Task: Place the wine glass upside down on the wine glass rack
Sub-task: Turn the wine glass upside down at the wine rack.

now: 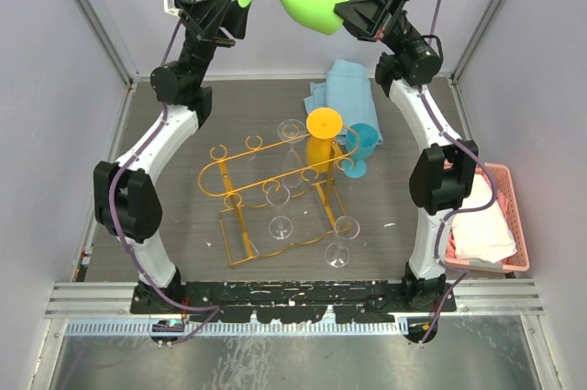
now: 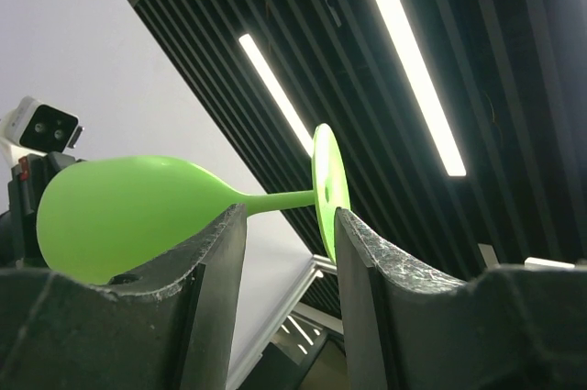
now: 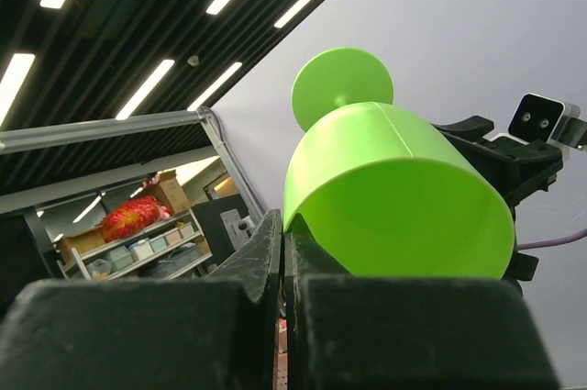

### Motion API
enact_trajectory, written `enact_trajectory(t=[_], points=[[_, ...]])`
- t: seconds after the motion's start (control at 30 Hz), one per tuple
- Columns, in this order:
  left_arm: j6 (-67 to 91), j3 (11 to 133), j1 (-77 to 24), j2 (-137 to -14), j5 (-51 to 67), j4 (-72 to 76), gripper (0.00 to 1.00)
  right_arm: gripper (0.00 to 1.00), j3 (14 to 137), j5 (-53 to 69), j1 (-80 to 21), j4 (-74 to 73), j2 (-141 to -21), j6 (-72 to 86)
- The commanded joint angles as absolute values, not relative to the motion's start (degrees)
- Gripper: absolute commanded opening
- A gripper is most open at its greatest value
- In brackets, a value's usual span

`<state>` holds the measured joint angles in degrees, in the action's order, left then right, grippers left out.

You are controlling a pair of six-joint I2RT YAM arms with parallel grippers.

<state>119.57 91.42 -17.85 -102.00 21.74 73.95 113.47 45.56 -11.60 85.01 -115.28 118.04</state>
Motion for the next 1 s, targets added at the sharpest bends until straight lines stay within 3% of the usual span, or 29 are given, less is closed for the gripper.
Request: enact_trajectory(t=[0.0, 0.17, 0.3, 0.63, 0.83, 0.97], points=[[132.88, 91.99, -19.02, -99.09, 21.72, 76.42, 0.44, 0.01, 114.01, 45.08, -12.08, 86.88, -115.05, 117.51], [132.88, 91.54, -20.06, -98.82, 21.63, 76.48, 0.39, 0.01, 113.28, 45.04, -12.14, 87.04, -115.45, 117.26], [132.74, 91.84, -20.21, -98.72, 21.62, 76.43, 0.27, 0.01, 112.24, 44.83, -12.27, 87.51, -115.36, 117.1], [132.74, 91.58, -20.29, -98.42, 21.61, 76.19, 0.22, 0.01, 109.96, 44.91, -12.4, 88.59, -115.4, 116.99], [132.89, 91.12, -20.29, -98.45, 21.31, 76.38, 0.01, 0.01, 109.88, 44.82, -12.38, 88.55, -115.57, 116.95], [132.87, 91.67, -20.22, -98.64, 21.37, 76.08, 0.0, 0.03, 109.84, 44.56, -12.39, 88.79, -115.65, 116.89]])
